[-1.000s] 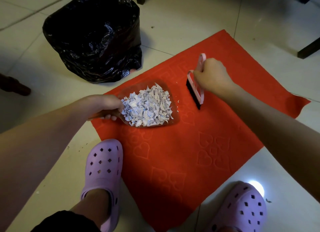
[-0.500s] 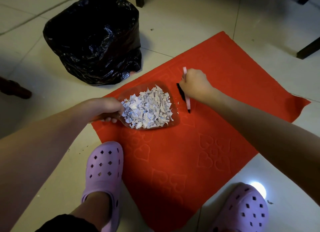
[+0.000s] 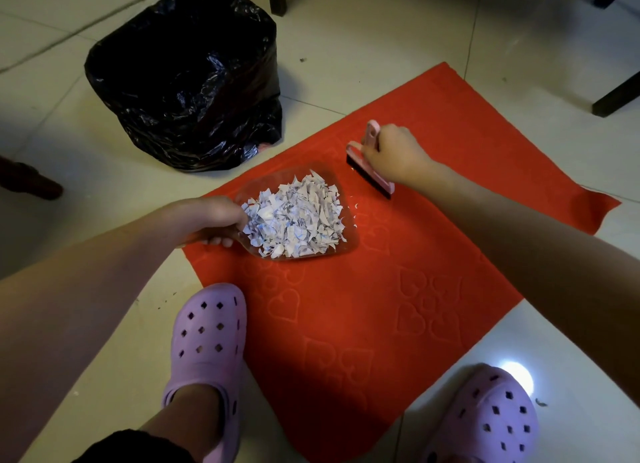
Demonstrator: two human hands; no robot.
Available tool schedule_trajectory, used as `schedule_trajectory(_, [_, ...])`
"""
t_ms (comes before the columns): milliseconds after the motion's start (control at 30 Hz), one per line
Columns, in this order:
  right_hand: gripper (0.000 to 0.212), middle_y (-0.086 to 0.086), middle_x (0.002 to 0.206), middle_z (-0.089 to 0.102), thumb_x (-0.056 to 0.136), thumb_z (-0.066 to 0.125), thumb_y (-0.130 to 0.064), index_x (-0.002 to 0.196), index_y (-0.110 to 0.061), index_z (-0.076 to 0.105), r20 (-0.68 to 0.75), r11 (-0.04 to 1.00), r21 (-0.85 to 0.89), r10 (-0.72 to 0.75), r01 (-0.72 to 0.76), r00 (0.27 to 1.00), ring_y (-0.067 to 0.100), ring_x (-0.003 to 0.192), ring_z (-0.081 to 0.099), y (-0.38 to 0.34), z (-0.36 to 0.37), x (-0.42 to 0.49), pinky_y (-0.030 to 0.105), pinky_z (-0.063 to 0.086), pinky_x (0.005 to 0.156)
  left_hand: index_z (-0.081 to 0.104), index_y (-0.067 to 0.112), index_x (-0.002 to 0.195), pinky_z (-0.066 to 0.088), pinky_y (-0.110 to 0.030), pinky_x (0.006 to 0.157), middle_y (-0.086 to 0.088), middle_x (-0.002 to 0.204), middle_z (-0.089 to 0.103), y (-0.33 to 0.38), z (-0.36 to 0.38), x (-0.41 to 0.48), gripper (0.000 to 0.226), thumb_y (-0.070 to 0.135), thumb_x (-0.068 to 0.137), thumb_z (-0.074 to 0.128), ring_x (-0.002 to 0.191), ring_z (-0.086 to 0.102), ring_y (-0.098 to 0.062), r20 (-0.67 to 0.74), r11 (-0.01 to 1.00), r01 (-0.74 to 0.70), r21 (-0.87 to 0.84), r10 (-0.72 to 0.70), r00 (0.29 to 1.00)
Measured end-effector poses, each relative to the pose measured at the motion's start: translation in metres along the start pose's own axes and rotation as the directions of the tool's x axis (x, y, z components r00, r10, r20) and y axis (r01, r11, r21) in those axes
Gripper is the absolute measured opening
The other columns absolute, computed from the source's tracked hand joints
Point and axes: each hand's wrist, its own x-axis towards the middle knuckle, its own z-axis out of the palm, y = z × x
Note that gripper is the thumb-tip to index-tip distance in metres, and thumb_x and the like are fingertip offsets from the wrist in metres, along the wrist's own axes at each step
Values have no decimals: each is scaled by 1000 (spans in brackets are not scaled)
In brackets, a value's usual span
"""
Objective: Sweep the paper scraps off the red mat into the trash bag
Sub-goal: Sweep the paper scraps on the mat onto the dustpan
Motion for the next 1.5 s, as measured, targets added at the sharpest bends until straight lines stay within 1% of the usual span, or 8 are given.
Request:
schedule_trajectory(167, [25,11,71,59,92,55,-18,76,0,60,199,995,-95,-17,36,980,21,57,52,3,-20,1,28,39,49,59,2,74,26,-23,45,-7,47,56,-1,0,-1,21,14,86,48,34,37,-15,9,1000,-9,-1,9,1000])
schedule_trajectory(300, [22,16,93,70,88,57,-21,97,-5,70,86,997,-50,-49,53,995,32,85,66,21,-39,4,46,54,78,58,2,77,26,-22,44,-7,49,55,0,-1,-3,20,14,88,47,34,37,-15,11,1000,-3,-5,3,1000])
schedule_trajectory(500, [25,11,112,65,92,54,-27,111,-17,66,28,981,-167,-93,96,995,32,100,60,16,-16,7,41,50,83,58,1,74,26,-21,43,-7,47,56,2,0,-4,21,14,87,47,34,37,-15,2,1000,-6,10,6,1000])
schedule_trajectory(733, [20,3,103,69,92,57,-20,110,-18,68,288,964,-121,-193,236,938,21,96,62,19,-14,-20,30,47,81,58,1,75,27,-22,43,-7,47,57,0,0,-3,20,14,87,48,34,38,-15,1,1000,-7,6,7,1000])
schedule_trajectory(1067, [23,9,111,69,94,52,-25,111,-22,67,-119,998,-15,-56,54,991,31,103,61,42,-8,-13,41,50,86,59,1,80,28,-22,44,-6,49,57,1,-8,-4,20,15,88,46,33,37,-13,58,998,40,49,-43,997])
schedule_trajectory(1267, [35,9,105,69,93,50,-42,109,-16,67,83,986,-91,-130,137,988,30,95,62,28,7,-25,35,48,78,56,-1,82,29,-20,42,-7,46,57,0,-9,-5,19,12,90,45,31,38,-13,59,996,41,78,-45,997])
schedule_trajectory(1400, [25,3,111,69,94,53,-27,116,-26,65,231,960,-141,-204,241,951,28,99,63,33,16,-58,34,46,78,57,0,83,30,-20,41,-7,47,58,-4,-10,-5,20,14,90,46,31,38,-13,67,996,48,69,-53,996])
schedule_trajectory(1500, [24,0,116,68,94,54,-22,115,-24,66,194,967,-84,-219,239,956,25,106,62,41,11,-71,37,48,86,58,0,83,30,-21,41,-6,47,58,-4,-11,-5,20,14,89,46,31,38,-13,68,996,50,76,-56,996])
